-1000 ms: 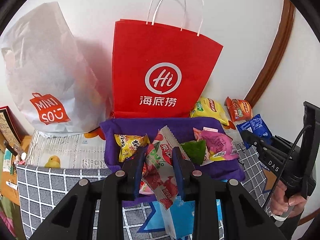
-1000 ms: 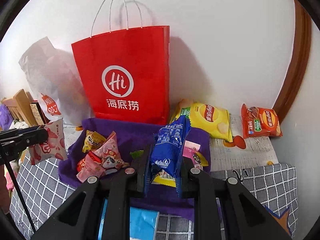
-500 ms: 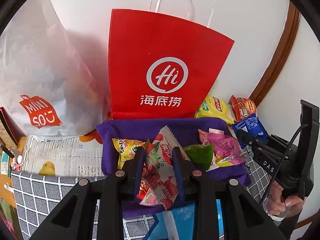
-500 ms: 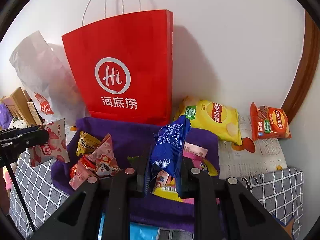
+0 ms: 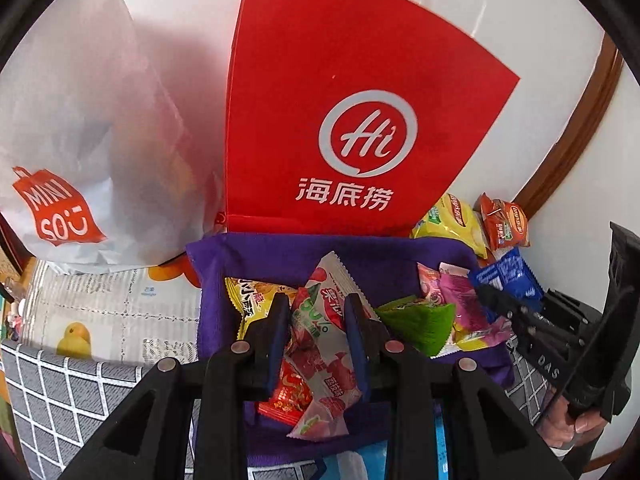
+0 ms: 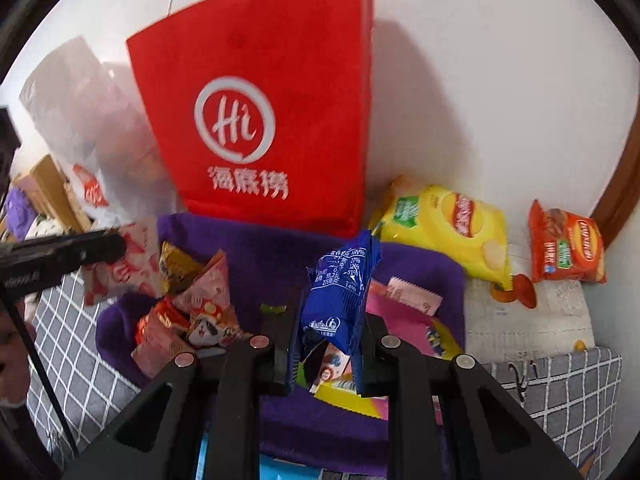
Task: Organize snacks
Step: 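Lower both packets onto the towel and open both grippers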
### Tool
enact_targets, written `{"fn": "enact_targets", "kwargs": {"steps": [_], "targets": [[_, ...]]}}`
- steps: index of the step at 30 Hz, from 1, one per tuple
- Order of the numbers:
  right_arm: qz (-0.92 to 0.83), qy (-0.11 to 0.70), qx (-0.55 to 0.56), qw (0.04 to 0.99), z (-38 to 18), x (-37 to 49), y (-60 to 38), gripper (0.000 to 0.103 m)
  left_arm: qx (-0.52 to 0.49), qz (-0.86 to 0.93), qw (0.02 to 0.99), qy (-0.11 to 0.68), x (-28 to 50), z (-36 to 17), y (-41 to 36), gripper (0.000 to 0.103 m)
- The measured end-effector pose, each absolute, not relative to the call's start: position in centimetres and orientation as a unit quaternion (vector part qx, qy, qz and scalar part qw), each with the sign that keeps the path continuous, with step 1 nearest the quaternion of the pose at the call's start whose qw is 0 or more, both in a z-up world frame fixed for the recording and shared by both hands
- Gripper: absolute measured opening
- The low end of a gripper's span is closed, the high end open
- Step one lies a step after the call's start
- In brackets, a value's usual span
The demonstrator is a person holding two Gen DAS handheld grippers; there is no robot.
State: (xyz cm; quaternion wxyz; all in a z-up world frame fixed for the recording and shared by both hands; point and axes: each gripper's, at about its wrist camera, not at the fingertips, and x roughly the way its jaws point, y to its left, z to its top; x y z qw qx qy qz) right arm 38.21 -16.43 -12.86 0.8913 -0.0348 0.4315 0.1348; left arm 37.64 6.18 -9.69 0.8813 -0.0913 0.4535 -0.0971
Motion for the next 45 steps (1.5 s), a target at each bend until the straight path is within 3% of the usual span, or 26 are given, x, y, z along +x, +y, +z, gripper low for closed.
{"fn": "enact_targets", "kwargs": {"steps": [16, 35, 45], "targets": [[0.19, 0.489, -0.054, 0.85, -17.0, 38.8, -13.8, 0.021, -0.109, -0.12, 0.866, 0.473, 38.5, -11.7, 6.7, 0.027], [0.169, 0.494, -0.05, 0.852, -17.1, 39.2, -15.3, 0.025, -0.088, -0.132, 0.846, 0.509, 38.9, -14.3, 3.2, 0.029], [0.159, 0.474, -0.034, 0.865, -15.5, 38.9, -16.4, 0.039, -0.074, -0.135, 0.845, 0.511, 39.0, -14.3, 2.8, 0.029]]}}
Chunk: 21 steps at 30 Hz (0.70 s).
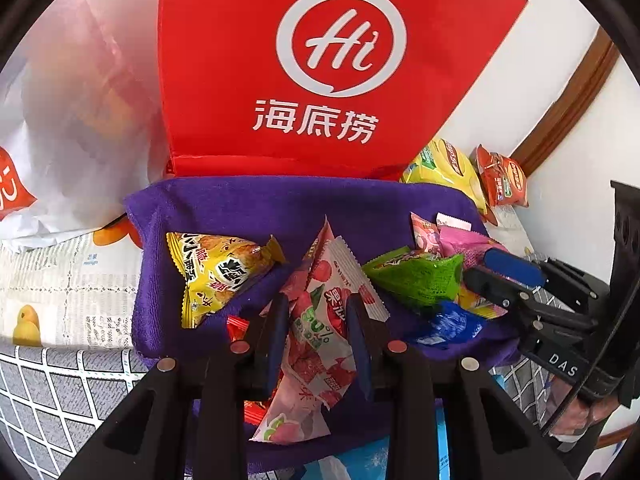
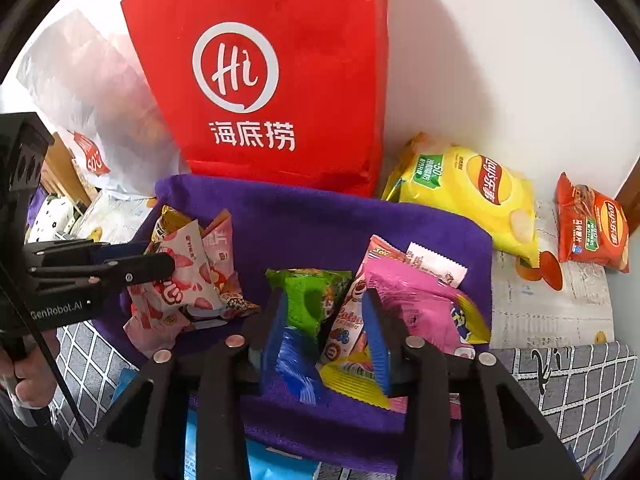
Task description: Organize snacks
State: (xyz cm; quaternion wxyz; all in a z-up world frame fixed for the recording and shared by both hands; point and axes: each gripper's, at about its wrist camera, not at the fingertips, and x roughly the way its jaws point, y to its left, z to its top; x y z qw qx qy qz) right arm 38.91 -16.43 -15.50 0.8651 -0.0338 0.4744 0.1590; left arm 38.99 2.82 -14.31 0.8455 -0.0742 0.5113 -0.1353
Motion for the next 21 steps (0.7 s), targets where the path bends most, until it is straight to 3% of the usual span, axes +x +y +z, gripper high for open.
{"fn": "enact_targets", "kwargs": {"steps": [4, 8, 12, 15, 21], "targets": [[0.156, 0.475, -0.039, 0.865, -15.5, 39.0, -16.2, 0.039, -0.069, -0.133, 0.844, 0.515, 39.0, -14.2, 2.7, 0.032], [0.152, 0.471, -0.036, 0.868, -15.0, 38.9, -16.3, 0.039, -0.06, -0.126, 0.845, 0.517, 38.8, -13.7, 2.7, 0.052], [0.141, 0.46, -0.04, 0.876, -13.8, 38.3, -16.4, 0.041, -0.051, -0.121, 0.853, 0.505, 38.1, -12.1, 2.7, 0.061], [0.132, 0.454, -0.034, 0.881, -12.9, 37.5, -16.6, 0.047, -0.048, -0.124, 0.86, 0.494, 36.8, -11.0, 2.6, 0.064], [0.112, 0.45, -0.02, 0.886, -11.3, 34.9, -17.3, 0.049, -0.049, -0.121, 0.859, 0.495, 33.9, -10.0, 2.6, 0.064]]}}
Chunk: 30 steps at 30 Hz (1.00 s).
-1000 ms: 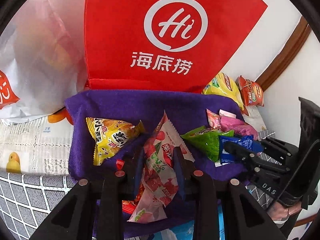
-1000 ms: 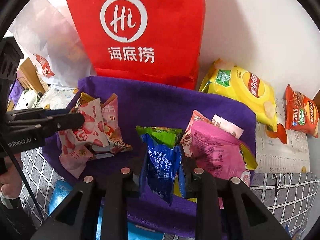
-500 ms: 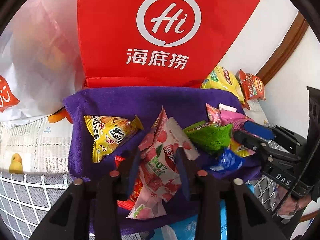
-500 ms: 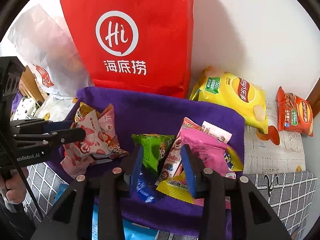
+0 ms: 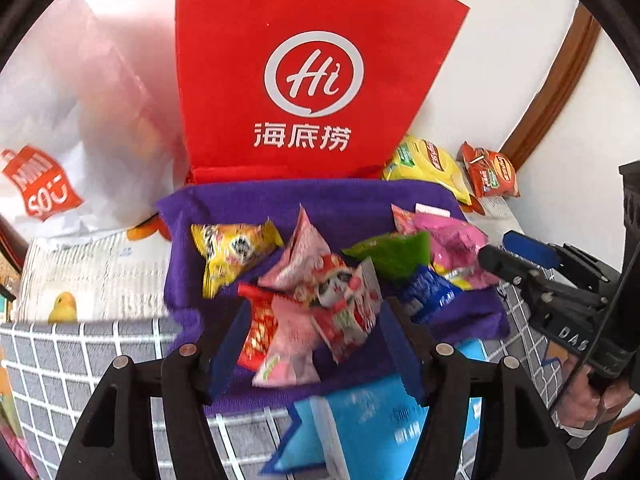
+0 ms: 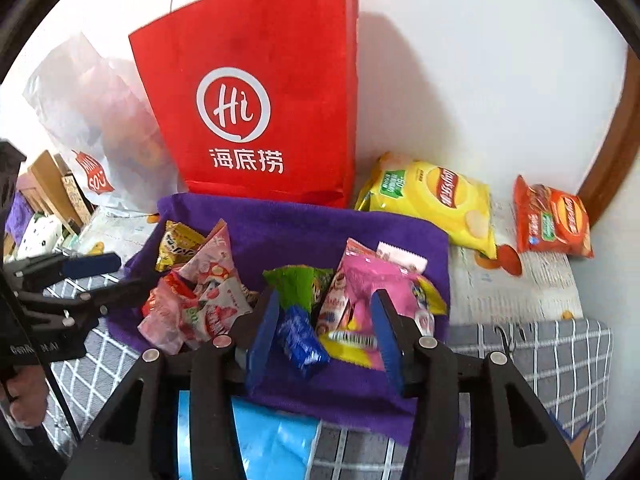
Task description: Organize snacks
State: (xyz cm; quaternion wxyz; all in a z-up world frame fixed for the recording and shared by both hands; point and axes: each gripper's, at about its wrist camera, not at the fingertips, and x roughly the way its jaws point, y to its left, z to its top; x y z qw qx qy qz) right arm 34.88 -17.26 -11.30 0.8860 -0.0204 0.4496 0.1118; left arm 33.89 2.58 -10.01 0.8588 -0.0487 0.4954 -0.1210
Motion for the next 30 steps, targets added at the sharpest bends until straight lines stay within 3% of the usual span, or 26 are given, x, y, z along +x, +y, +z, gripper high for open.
{"fn": "enact_targets", "kwargs": {"steps": [7, 14, 20, 23, 30], "targets": [[0.093, 0.438, 0.008, 0.894, -9.0, 30.8, -18.0, 0.06, -0.051, -0.118, 0.87, 0.476, 29.4, -7.7, 2.4, 0.064], [0.07, 0.429, 0.001, 0.9, -7.4, 25.9, -18.3, 0.061, -0.043, -0.108, 0.885, 0.452, 24.5, -5.2, 2.2, 0.065], [0.058, 0.423, 0.0, 0.904, -6.2, 21.2, -18.9, 0.062, -0.03, -0.09, 0.897, 0.432, 20.5, -3.7, 1.9, 0.076], [0.056, 0.424, 0.008, 0.904, -5.9, 19.3, -19.2, 0.069, -0.025, -0.082, 0.901, 0.426, 18.9, -3.2, 1.6, 0.077], [0.05, 0.407, 0.024, 0.912, -5.0, 15.2, -19.8, 0.085, -0.024, -0.083, 0.909, 0.408, 15.1, -1.7, 1.4, 0.091]]}}
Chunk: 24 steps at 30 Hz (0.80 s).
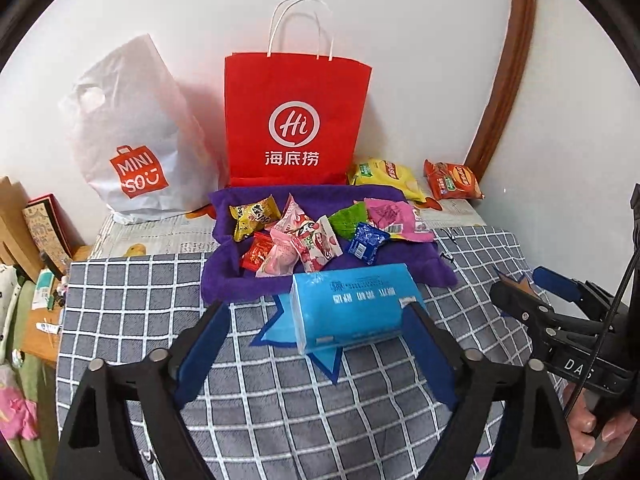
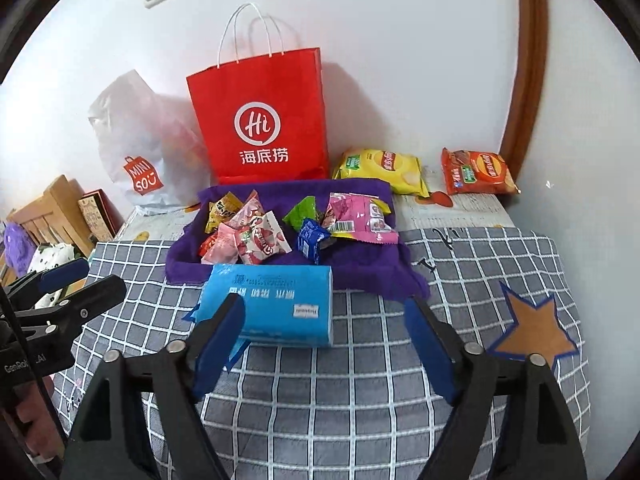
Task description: Organize snacks
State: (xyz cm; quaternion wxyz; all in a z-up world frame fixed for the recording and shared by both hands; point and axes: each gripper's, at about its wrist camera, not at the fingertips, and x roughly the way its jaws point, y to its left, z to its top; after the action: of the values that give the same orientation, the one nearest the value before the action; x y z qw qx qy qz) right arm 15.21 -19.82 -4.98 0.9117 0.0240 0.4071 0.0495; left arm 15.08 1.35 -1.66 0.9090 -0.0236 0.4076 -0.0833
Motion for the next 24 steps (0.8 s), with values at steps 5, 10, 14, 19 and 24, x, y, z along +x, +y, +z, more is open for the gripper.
{"fn": "enact_targets", "kwargs": {"steps": [5, 10, 14, 19, 24], "targets": [[0.031, 0.403, 0.031, 0.914, -4.6, 13.1, -20.4, 0.093, -0.021, -0.071, 0.917, 0.392, 13.0, -0.9, 1.3, 0.094], [0.027, 0.394, 0.023, 0.918, -4.1, 11.4, -20.4, 0.096, -0.027, -0.071, 0.919, 0.386, 11.5, -0.5, 1.2, 0.095], [0.029, 0.392, 0.019, 0.919, -3.8, 10.4, -20.3, 0.097, -0.026, -0.072, 0.92, 0.385, 10.9, -0.4, 0.9, 0.095], [0.03, 0.386, 0.015, 0.922, -3.5, 9.6, -20.1, 0.097, -0.023, -0.068, 0.921, 0.383, 10.7, -0.2, 0.7, 0.095], [0.03, 0.381, 0.014, 0.924, -3.1, 9.2, -20.1, 0.097, -0.018, -0.064, 0.923, 0.378, 10.4, 0.2, 0.5, 0.095]]}}
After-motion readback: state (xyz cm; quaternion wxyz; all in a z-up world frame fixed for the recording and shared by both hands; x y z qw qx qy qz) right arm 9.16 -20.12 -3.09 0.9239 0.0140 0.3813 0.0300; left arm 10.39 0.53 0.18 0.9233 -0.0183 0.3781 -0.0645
